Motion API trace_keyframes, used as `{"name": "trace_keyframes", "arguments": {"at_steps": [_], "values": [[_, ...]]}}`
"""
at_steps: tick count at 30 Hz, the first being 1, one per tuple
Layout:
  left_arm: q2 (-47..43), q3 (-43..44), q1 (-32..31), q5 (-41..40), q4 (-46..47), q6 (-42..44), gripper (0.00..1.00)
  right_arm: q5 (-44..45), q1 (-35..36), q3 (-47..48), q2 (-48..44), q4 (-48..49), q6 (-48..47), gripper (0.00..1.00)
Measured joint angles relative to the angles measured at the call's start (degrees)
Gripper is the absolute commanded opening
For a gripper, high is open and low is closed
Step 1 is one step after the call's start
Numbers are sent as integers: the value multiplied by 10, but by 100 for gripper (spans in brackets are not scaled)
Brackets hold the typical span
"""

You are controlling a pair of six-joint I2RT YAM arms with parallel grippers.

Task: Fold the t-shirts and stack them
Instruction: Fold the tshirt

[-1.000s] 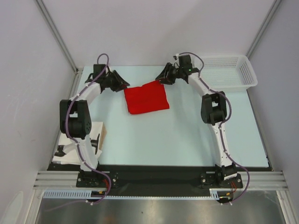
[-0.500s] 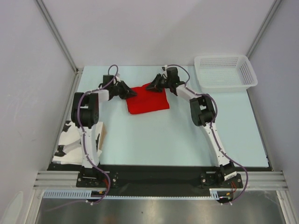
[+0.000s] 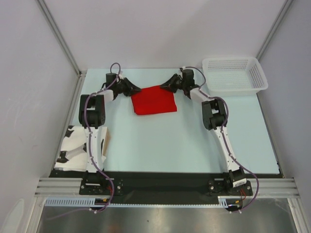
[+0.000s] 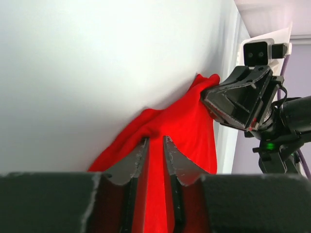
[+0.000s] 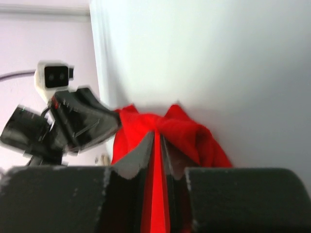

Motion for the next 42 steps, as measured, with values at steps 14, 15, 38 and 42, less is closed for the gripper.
{"name": "trace_keyframes", "arguments": {"at_steps": [14,15,38,42], "values": [[-188,-138,-35,44,-16,27,9,0,-6,44,20,-32,2,13],[-207,-158,-42,56,-4,25,8,0,-7,44,20,-35,0,14],[-295,-254,-53,93,-101,101,2,-15,-8,46,20,-50,-13,13],[-258,-217,-46,87,-103,115,1,-16,-8,46,19,-52,-18,13]]}}
